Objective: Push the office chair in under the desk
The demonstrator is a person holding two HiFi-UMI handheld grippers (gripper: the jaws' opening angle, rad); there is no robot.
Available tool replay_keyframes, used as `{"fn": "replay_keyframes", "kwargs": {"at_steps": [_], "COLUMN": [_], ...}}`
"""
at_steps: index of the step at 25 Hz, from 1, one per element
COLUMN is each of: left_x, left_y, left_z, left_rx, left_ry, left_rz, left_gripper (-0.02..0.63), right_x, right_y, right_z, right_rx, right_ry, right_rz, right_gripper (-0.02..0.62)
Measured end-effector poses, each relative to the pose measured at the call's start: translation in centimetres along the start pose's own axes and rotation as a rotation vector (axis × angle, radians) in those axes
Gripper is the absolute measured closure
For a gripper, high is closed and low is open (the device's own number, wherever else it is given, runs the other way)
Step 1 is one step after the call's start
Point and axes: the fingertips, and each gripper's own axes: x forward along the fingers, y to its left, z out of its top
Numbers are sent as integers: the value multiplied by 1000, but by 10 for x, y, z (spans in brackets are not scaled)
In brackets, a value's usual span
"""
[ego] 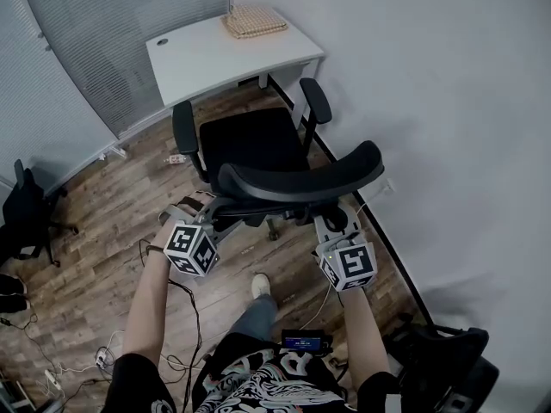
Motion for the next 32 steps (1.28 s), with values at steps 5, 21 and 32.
{"fn": "replay_keyframes", "kwargs": {"at_steps": [5, 21, 32], "left_x": [9, 29, 42], "left_y": [3, 14, 23], "left_z": [5, 13, 20], "left_rx": [-12, -55, -75], "left_ry": [10, 65, 83], "left_rz": [13, 60, 79], "left_gripper": [462, 462, 463], "right_x": [2, 17, 26], "right_y": [-12, -40, -59], "right_z": [-2, -9, -10], "right_rx": [8, 44, 56], "right_ry": [4, 48, 64], "right_rz": [20, 118, 152], "right_gripper": [568, 566, 561]}}
